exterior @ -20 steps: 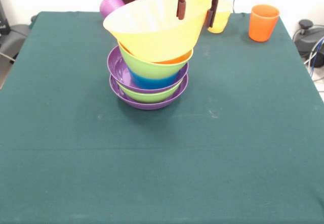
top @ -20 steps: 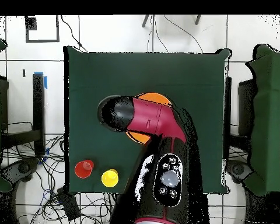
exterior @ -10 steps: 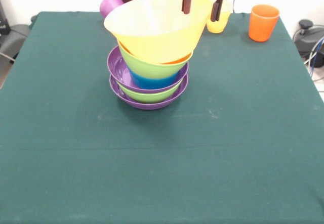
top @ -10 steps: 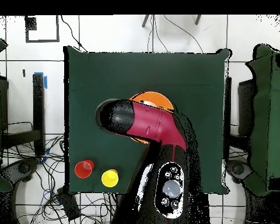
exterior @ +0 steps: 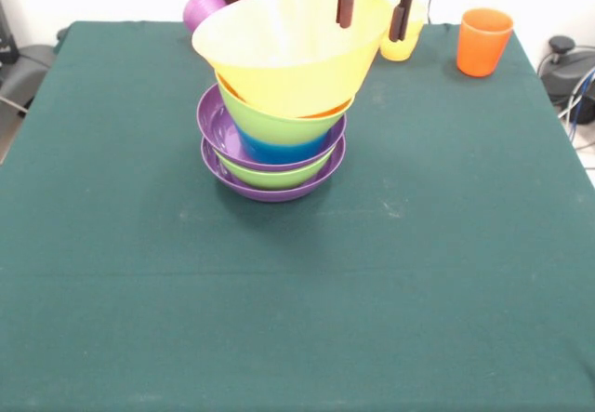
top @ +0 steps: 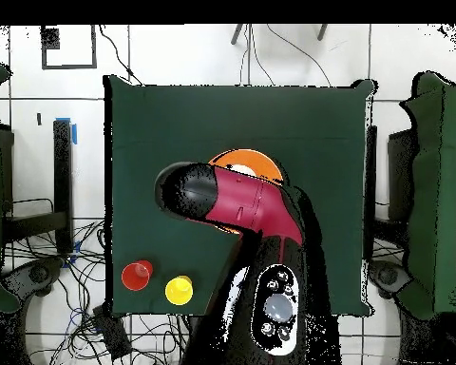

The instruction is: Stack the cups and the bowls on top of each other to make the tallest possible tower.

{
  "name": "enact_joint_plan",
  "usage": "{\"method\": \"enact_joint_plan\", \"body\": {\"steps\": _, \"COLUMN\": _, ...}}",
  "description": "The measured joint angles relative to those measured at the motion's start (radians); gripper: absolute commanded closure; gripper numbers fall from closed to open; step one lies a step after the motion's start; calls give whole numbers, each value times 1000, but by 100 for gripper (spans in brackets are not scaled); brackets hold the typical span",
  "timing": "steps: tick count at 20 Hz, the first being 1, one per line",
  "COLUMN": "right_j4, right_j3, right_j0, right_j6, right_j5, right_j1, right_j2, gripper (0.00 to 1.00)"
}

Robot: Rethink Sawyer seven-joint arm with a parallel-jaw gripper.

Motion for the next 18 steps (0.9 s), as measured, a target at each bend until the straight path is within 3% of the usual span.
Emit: {"method": "enact_joint_plan", "body": {"steps": 18, "right_j4": 0, "right_j3": 0, "right_j0": 0, "right_j6": 0, "right_j5": 6, "right_j1": -29, "right_j2": 0, "gripper": 0}}
